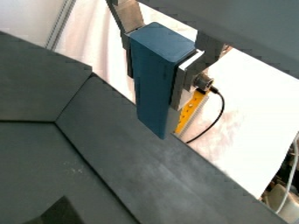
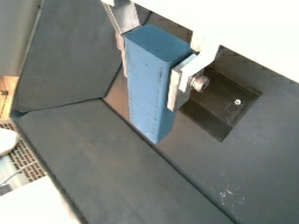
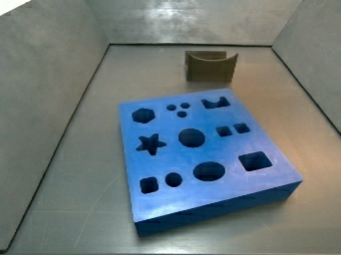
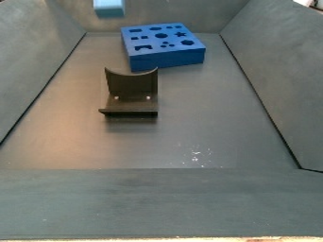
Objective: Pick up the rectangle object. Move up. Place the rectangle object on the fixture. Regrasp the rectangle object. Move to above the board. Insert the rectangle object.
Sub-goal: Move to above the board.
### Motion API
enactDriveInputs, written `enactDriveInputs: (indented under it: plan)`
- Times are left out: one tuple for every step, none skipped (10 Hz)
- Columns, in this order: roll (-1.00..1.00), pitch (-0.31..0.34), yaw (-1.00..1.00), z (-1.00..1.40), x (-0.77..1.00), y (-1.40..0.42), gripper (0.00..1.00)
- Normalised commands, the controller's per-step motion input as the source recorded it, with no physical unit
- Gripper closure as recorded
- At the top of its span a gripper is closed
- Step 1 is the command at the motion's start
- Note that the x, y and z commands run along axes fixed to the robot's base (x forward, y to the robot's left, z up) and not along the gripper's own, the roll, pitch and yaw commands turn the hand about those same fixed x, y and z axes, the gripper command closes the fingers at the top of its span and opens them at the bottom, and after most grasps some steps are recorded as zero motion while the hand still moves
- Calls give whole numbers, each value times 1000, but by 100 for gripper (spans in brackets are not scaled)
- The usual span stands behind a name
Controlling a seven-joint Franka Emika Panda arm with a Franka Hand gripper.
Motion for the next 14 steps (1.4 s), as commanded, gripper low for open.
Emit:
enactDriveInputs:
  plan:
    - [-68,149,110,1000,22,7,100]
    - [-70,142,105,1000,27,1,100]
    - [-66,141,99,982,31,-9,100]
    - [-63,141,96,822,27,-14,100]
    - [-68,137,92,667,25,-19,100]
    - [-74,139,85,462,26,-20,100]
    - [-71,151,82,257,23,-22,100]
    - [-1000,14,-63,-568,-518,-1000,100]
    - [-1000,7,-63,-600,-520,-1000,100]
    - [-1000,-12,-52,-600,-543,-1000,100]
    - [-1000,-17,-49,-605,-556,-1000,100]
    - [-1000,-23,-47,-605,-562,-1000,100]
    - [-1000,-29,-42,-606,-577,-1000,100]
    - [-1000,-31,-38,-605,-587,-1000,100]
